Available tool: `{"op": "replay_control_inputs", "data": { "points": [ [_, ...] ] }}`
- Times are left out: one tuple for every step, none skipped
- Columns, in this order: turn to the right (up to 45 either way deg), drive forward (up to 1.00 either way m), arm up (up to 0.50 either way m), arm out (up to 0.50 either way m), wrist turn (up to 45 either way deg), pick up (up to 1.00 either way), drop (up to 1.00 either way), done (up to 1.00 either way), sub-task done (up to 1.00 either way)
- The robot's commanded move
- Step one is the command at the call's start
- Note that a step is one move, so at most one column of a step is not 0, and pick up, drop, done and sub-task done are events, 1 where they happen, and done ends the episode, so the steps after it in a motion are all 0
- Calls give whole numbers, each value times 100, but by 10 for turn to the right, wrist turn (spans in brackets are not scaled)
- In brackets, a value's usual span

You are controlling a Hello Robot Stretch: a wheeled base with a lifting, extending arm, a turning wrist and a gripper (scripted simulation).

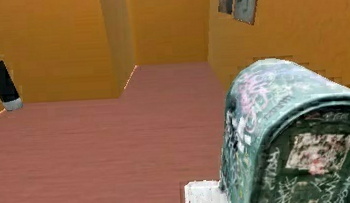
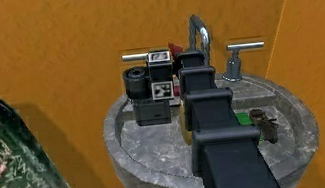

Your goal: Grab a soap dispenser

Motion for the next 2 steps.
{"op": "replay_control_inputs", "data": {
  "points": [
    [0,0,0,0,300,0,0,0,0],
    [0,0,0,0,0,100,0,0,0]
  ]
}}
